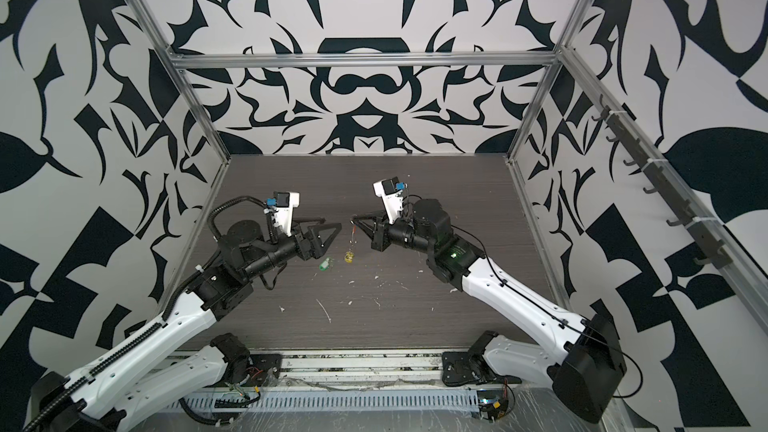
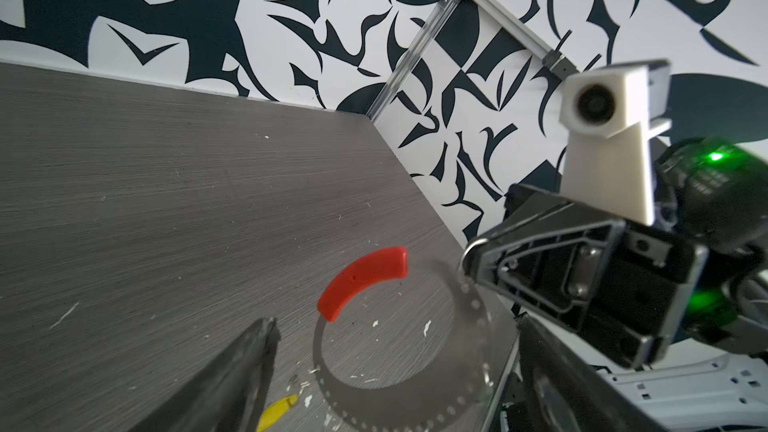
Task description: Remove the keys from the keyring
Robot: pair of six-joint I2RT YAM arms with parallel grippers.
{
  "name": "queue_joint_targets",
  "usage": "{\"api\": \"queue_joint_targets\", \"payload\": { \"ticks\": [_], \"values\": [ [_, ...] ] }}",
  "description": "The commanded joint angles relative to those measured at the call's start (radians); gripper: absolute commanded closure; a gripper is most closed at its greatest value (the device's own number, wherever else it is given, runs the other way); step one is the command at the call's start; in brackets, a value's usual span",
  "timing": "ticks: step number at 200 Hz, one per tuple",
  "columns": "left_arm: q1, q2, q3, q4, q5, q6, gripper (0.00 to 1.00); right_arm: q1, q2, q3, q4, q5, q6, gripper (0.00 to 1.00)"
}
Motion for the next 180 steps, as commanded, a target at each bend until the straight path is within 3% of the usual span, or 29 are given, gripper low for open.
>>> {"api": "queue_joint_targets", "payload": {
  "ticks": [1, 57, 115, 148, 180],
  "values": [
    [-0.009, -0.01, 0.021, -0.001, -0.047, 0.074, 0.06, 0.01, 0.003, 0.071, 0.036, 0.052, -0.001, 1.0],
    [-0.097, -0.054, 0.007, -0.009, -0.145, 0.176, 0.06, 0.052, 0.037, 0.126, 0.004, 0.113, -0.009, 1.0],
    [-0.137, -0.046, 0.006, 0.0, -0.145, 0.194, 0.06, 0.11, 0.063, 0.171, -0.029, 0.182, -0.04, 1.0],
    [-0.144, -0.01, 0.026, -0.057, -0.225, 0.206, 0.14, 0.137, 0.065, 0.19, -0.034, 0.186, -0.046, 1.0],
    [-0.144, -0.019, 0.02, -0.048, -0.24, 0.209, 0.35, 0.15, 0.06, 0.193, -0.032, 0.182, -0.04, 1.0]
  ]
}}
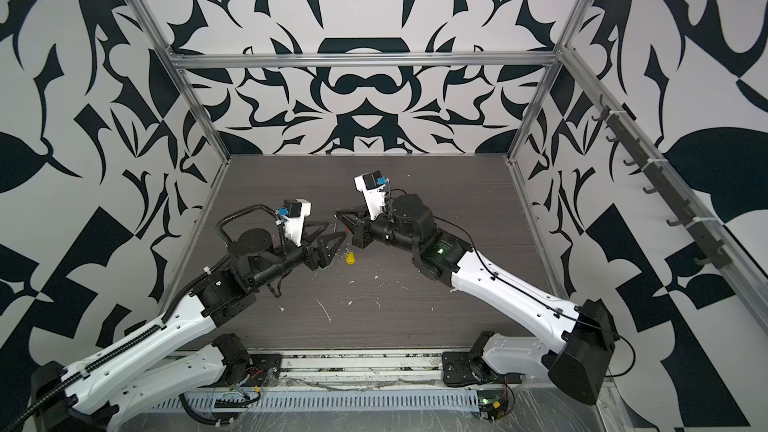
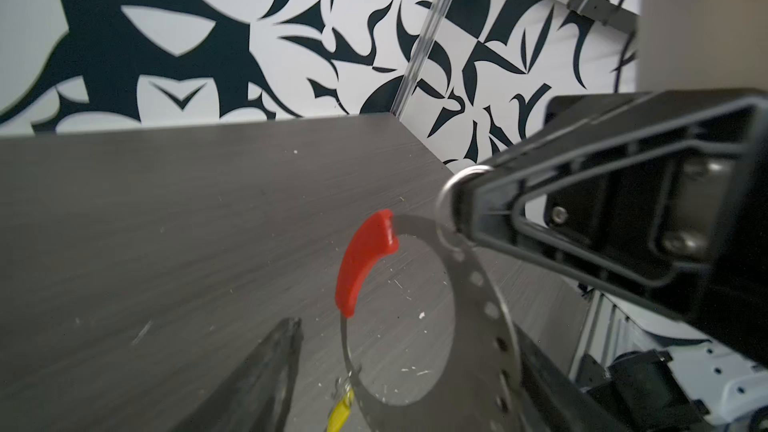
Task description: Remove the keys from the keyring
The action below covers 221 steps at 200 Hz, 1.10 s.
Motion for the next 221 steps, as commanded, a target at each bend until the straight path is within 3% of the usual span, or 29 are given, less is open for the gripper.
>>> {"api": "queue_joint_targets", "payload": {
  "ticks": [1, 90, 113, 135, 159, 195, 221],
  "values": [
    [-0.001, -0.01, 0.019, 0.002, -0.038, 0.009, 0.35, 0.011, -0.016, 0.047, 0.034, 0.013, -0.011, 1.0],
    [-0.001, 0.002, 0.04, 0.013, -0.004, 0.007, 0.84, -0.001, -0.021, 0.054, -0.029, -0.003, -0.009, 1.0],
    [-0.001, -0.003, 0.058, -0.03, 0.002, -0.016, 1.0, -0.041, -0.033, 0.052, -0.069, -0.021, -0.017, 0.86],
    [-0.001, -0.005, 0.068, -0.066, -0.016, -0.058, 1.0, -0.086, -0.048, 0.035, -0.085, -0.067, -0.023, 0.66],
    [-0.001, 0.001, 0.108, -0.127, -0.017, -0.113, 1.0, -0.137, -0.077, -0.002, -0.112, -0.118, -0.039, 0.56],
    [0.024, 0.04, 0.23, -0.297, -0.061, -0.192, 1.0, -0.154, -0.112, -0.074, -0.148, -0.193, -0.12, 0.54],
    [0.128, 0.086, 0.304, -0.379, 0.056, -0.281, 1.0, -0.151, -0.082, -0.122, -0.145, -0.234, -0.129, 0.54]
  ]
}}
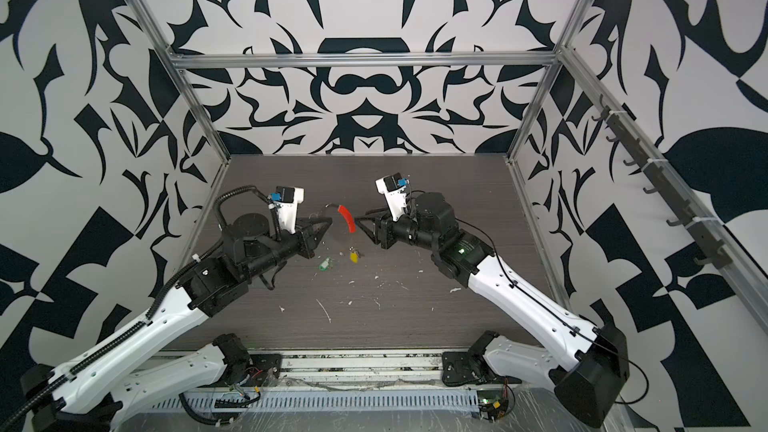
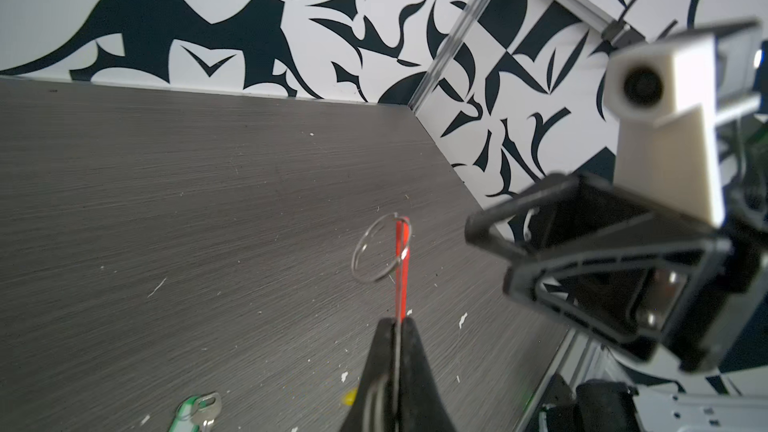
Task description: Remove the keys from the keyring
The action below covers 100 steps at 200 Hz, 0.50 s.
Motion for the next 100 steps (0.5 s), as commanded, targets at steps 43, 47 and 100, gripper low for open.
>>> {"api": "queue_joint_targets", "payload": {
  "ticks": [43, 47, 100],
  "values": [
    [0.194, 0.027, 0.033, -0.036, 0.246, -0.218, 1.0, 0.055, 0.043, -0.108, 0.061, -0.068, -0.078, 0.54],
    [0.194, 0.029, 0.034, -0.036, 0.249, -0.218, 1.0, 0.058, 0.044, -0.11, 0.066, -0.066, -0.081, 0.54],
    [0.194, 0.034, 0.043, -0.035, 0.293, -0.221, 1.0, 0.068, 0.071, -0.092, 0.101, -0.033, -0.115, 0.56]
  ]
}}
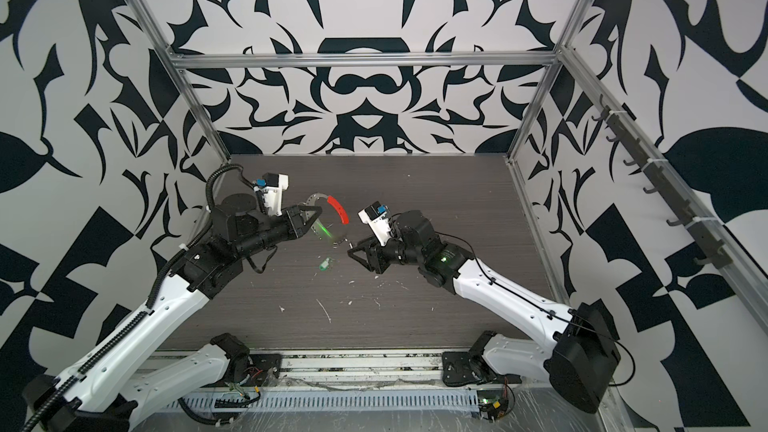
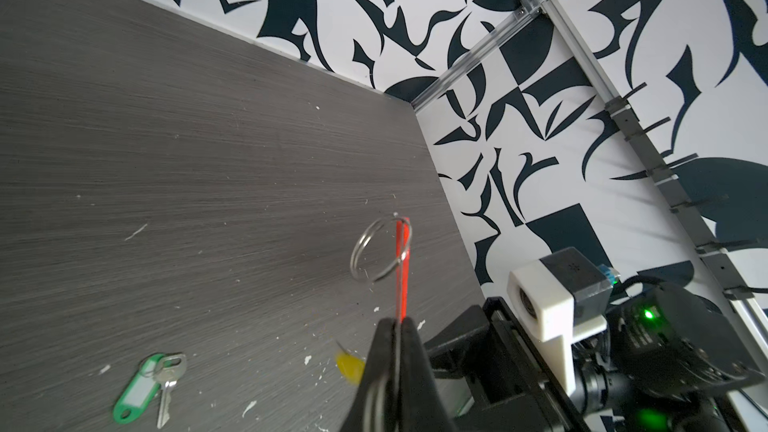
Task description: Remove the keys from the keyring
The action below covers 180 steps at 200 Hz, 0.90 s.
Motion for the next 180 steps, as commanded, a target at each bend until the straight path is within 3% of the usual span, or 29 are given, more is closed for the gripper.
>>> {"api": "queue_joint_targets", "payload": {
  "ticks": [1, 66, 138, 180],
  "values": [
    [0.002, -0.003, 0.012, 0.01, 0.054, -0.025, 1.0, 0.003, 0.005, 0.035, 0.075, 0.014, -0.038, 0.56],
    [0.003, -0.016, 0.007, 0.011, 0.064, -0.031, 1.0, 0.019, 0.009, 0.048, 0.108, -0.028, -0.06, 0.54],
    [0.003, -0.036, 0.004, 0.007, 0.041, -0.049, 1.0, 0.051, -0.046, 0.024, 0.142, 0.089, -0.067, 0.52],
    [0.003, -0.04, 0.004, 0.016, 0.049, -0.058, 1.0, 0.051, -0.029, 0.035, 0.153, 0.099, -0.059, 0.53]
  ]
}}
